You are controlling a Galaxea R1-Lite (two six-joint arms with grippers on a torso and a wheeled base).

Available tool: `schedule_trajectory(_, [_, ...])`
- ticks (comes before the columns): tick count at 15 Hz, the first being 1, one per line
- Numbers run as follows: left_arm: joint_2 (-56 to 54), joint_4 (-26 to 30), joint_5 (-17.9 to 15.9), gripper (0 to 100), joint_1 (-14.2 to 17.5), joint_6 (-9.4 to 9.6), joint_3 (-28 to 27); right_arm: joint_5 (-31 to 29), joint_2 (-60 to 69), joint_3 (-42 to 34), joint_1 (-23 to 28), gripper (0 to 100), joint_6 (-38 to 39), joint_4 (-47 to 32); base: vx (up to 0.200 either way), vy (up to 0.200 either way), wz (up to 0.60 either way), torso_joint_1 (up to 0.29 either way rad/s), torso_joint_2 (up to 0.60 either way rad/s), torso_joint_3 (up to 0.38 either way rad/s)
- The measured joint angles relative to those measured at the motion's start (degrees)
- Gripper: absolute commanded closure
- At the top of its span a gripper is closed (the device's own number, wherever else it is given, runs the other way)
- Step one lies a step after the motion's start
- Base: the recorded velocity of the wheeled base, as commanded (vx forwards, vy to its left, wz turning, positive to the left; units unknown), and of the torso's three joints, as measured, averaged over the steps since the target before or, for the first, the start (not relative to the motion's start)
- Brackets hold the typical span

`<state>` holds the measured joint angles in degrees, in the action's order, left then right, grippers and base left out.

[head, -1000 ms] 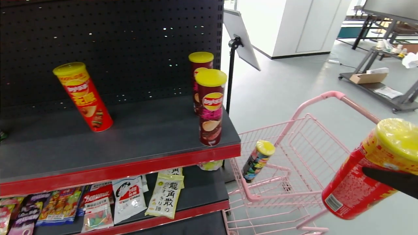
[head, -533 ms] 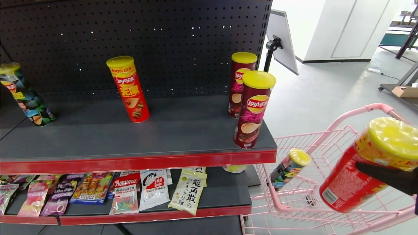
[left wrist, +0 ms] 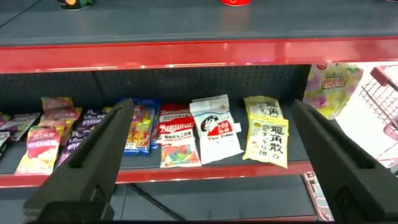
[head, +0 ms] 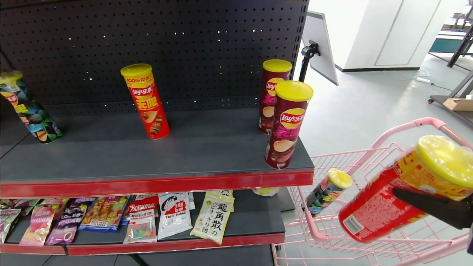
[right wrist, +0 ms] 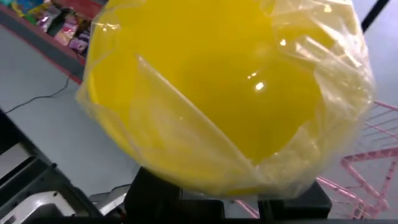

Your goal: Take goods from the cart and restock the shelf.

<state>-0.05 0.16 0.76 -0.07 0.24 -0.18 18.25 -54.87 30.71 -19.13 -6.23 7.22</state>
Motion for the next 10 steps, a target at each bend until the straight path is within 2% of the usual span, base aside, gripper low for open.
schedule_trajectory(1, [0.0,0.0,0.0,0,0.0,0.00,0.0,1.0,0.7,-0.5,0.0,100,0.1,0.0,0.000,0.000,0.00,0.000,0.00,0.000])
schedule_trajectory(4, [0.0,0.0,-0.1,0,0.0,0.00,0.0,8.3,2.6,-3.3,0.0,100,-0.1,0.1,0.000,0.200,0.00,-0.004,0.00,0.004])
schedule_trajectory(7, [0.0,0.1,-0.1,0,-0.1,0.02,0.0,10.8,3.3,-3.8,-0.1,100,0.2,0.2,0.000,0.200,0.00,0.007,0.01,0.001])
schedule_trajectory(10, [0.0,0.0,-0.1,0,0.0,0.00,0.0,10.8,3.4,-4.0,-0.1,100,0.2,0.1,0.000,0.200,0.00,-0.001,0.00,0.001])
